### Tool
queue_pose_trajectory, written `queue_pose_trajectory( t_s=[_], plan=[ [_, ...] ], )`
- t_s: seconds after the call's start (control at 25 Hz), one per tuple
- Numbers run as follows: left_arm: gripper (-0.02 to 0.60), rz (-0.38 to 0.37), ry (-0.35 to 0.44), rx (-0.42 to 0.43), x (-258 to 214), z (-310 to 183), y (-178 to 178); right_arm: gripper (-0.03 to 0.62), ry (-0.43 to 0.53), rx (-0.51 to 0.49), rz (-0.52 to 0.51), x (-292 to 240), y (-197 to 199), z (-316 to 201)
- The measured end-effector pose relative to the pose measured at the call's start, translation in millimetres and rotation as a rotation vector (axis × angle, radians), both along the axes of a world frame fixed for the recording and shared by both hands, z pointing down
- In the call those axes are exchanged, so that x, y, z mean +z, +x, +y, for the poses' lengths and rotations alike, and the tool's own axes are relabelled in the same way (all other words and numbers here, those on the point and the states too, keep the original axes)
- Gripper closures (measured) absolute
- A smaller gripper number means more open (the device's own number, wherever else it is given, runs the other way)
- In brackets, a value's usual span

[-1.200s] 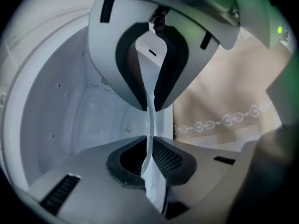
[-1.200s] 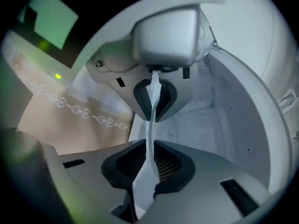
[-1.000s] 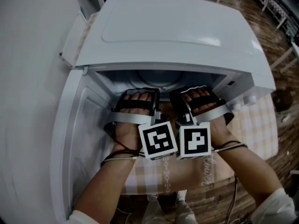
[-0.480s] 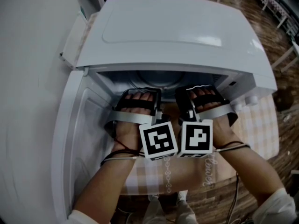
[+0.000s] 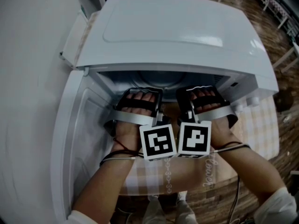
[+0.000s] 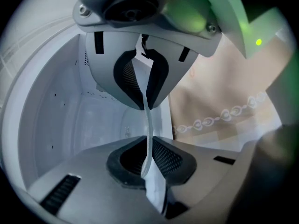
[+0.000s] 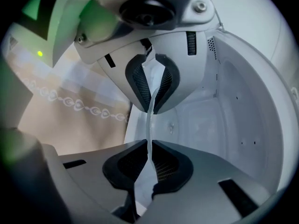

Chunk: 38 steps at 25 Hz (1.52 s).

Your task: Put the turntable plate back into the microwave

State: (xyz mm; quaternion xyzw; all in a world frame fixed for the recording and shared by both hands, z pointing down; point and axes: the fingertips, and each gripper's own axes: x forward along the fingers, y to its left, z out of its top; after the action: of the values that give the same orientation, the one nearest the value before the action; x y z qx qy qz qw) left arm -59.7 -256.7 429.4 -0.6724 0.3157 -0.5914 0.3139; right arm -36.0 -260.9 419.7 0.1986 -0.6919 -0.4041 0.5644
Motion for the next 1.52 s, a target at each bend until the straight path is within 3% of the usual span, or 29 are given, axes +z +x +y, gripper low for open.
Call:
queue_pose_trajectory(
  t_s=[0.72,1.24,1.36,1.52],
  plan=[
    [0.549,0.040,-0.079,-0.059,7,3,-5,0.543,-0.028,-0.024,-0.020,5,-4,-1],
    [0.535,0.080,-0.059,-0.038,10,6,-9,0.543,-0.040,-0.046,-0.012,11,-6,-1],
    [0.500,0.120,-0.059,-0.076,7,7,-13,0.543,-0.043,-0.051,-0.010,12,-8,-1],
    [0.472,0.244,-0.048,-0.156,-2,8,-19,0.543,-0.036,-0.053,-0.013,12,-8,-1]
  ],
)
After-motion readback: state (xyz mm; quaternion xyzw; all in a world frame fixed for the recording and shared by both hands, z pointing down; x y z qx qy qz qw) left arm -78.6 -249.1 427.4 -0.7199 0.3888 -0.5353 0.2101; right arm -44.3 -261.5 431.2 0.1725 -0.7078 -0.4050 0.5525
